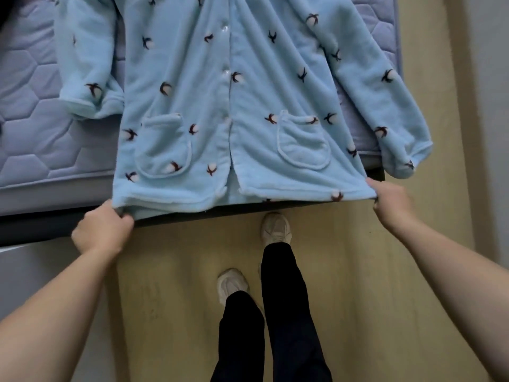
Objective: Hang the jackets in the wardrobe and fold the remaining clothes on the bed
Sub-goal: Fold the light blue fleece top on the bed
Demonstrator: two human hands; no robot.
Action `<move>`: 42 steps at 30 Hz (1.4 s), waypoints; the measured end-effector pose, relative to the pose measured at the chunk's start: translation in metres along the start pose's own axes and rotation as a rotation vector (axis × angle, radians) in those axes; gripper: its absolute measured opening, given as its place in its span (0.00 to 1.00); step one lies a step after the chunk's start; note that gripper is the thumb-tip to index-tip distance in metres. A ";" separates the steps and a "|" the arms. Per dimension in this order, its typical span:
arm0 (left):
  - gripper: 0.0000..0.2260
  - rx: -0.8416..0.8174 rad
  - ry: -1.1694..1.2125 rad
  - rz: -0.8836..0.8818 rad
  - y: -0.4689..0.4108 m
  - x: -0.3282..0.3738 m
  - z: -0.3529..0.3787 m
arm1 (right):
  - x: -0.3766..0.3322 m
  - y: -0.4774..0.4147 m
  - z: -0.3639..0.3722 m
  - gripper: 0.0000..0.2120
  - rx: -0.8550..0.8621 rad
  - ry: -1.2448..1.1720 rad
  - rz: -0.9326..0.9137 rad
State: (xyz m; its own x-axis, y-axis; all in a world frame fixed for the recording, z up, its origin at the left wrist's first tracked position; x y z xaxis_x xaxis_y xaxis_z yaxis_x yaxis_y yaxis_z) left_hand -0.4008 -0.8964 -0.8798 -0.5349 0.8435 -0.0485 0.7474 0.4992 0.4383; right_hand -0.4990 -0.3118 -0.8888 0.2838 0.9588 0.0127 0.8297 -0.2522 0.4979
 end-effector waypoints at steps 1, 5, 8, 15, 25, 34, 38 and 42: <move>0.08 -0.079 -0.016 -0.043 -0.001 -0.004 0.011 | 0.001 0.000 0.008 0.25 -0.034 0.026 0.049; 0.11 -0.399 0.229 -0.231 0.011 -0.016 0.051 | 0.017 0.005 0.035 0.15 -0.249 0.018 0.391; 0.10 -0.573 0.172 -0.202 0.020 -0.010 0.046 | 0.001 0.021 0.049 0.21 -0.645 0.308 0.370; 0.10 -0.507 0.237 -0.129 -0.025 0.030 -0.039 | -0.167 -0.005 -0.052 0.15 -0.442 0.456 -0.078; 0.32 -0.075 0.945 -0.471 -0.152 0.011 -0.071 | -0.401 -0.032 -0.065 0.21 -0.436 0.221 -0.395; 0.15 0.285 1.078 -0.253 -0.273 -0.064 -0.169 | -0.504 -0.055 -0.034 0.21 -0.486 0.269 -0.232; 0.09 0.627 1.130 -0.317 -0.318 -0.187 -0.301 | -0.568 -0.051 -0.073 0.24 -0.471 0.191 -0.251; 0.11 0.731 1.026 -0.239 -0.348 -0.239 -0.374 | -0.627 -0.047 -0.105 0.25 -0.417 0.137 -0.302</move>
State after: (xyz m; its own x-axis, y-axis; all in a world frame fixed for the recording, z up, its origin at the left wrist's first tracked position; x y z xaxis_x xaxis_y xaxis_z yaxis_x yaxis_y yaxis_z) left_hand -0.6802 -1.3461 -0.6848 -0.4979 0.3429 0.7966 0.4581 0.8839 -0.0941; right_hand -0.7662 -0.8873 -0.8296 -0.0272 0.9960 -0.0853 0.5954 0.0847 0.7990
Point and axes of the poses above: each hand's wrist, its own y-axis away from the middle knuckle, its own z-axis out of the palm, x = y × z, the point moved 10 cm from there along -y, towards the middle knuckle, and after that the axes turned 10 degrees about z, right-handed, at the moved point
